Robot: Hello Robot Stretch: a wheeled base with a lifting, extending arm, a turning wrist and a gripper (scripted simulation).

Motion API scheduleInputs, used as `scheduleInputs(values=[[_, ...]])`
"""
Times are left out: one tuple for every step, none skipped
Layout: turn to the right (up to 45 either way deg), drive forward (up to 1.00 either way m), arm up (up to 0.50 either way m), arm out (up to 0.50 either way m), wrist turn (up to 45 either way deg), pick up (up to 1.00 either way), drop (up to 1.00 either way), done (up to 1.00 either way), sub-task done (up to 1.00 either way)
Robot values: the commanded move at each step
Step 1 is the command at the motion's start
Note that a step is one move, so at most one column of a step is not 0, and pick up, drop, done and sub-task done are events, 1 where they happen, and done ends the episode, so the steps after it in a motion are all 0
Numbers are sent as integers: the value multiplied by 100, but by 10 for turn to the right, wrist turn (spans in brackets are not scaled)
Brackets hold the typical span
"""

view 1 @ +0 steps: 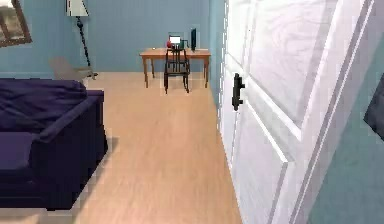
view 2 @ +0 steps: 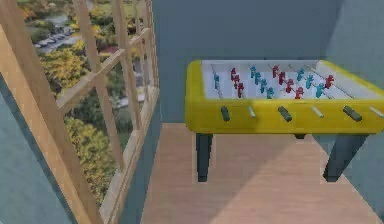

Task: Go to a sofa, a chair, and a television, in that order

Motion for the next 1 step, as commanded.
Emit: scheduleInputs(values=[[-450, 0, 0, 0, 0, 0, 0, 0, 0]])
